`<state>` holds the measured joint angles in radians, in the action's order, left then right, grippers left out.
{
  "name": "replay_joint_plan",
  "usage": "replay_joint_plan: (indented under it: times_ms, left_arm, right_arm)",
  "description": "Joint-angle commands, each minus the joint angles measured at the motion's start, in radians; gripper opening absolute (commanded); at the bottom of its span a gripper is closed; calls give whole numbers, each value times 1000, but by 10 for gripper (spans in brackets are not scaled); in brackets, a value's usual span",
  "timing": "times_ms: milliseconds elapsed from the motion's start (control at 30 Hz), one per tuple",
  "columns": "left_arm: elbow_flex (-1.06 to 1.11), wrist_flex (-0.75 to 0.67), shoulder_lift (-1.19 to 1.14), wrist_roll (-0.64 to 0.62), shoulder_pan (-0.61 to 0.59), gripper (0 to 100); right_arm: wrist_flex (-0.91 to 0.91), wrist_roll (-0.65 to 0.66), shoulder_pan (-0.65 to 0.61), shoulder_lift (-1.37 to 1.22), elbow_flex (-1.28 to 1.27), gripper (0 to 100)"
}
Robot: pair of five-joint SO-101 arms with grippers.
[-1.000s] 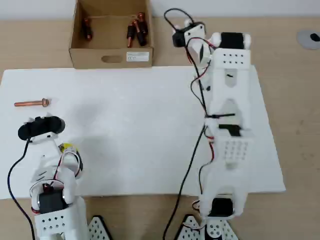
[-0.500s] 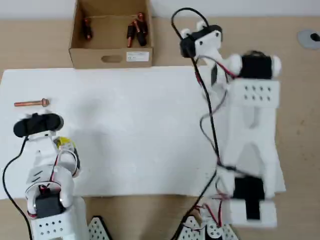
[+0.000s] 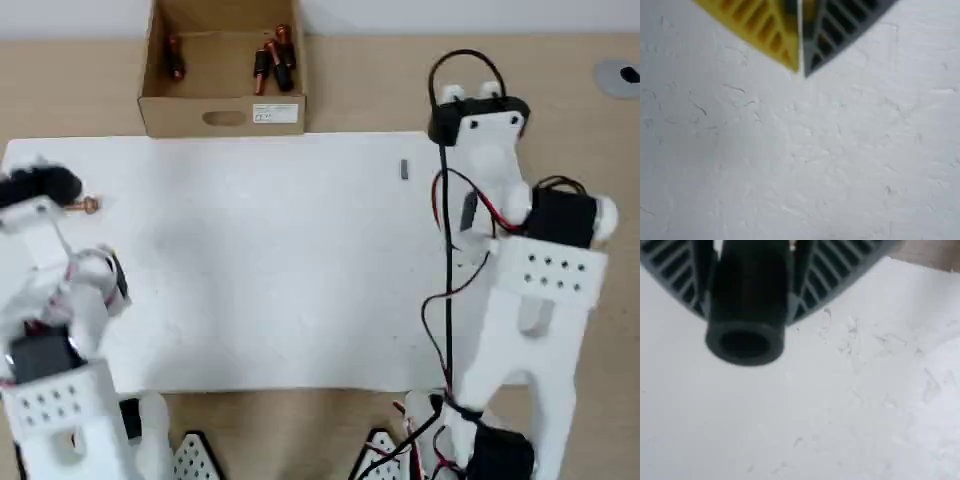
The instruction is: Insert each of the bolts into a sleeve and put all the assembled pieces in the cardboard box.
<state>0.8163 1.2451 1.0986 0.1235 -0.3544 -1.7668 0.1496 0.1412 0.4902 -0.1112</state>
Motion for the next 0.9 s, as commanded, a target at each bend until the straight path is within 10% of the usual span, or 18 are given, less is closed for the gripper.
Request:
replay_joint_plan:
  times_ms: [0, 867]
  left_arm:
    - [-275, 75, -216, 46, -14, 3]
    - [-1185, 138, -1334, 852, -196, 39]
  right_arm:
    - [-14, -21, 54, 71, -10, 10]
    - [71, -20, 197, 127, -145, 10]
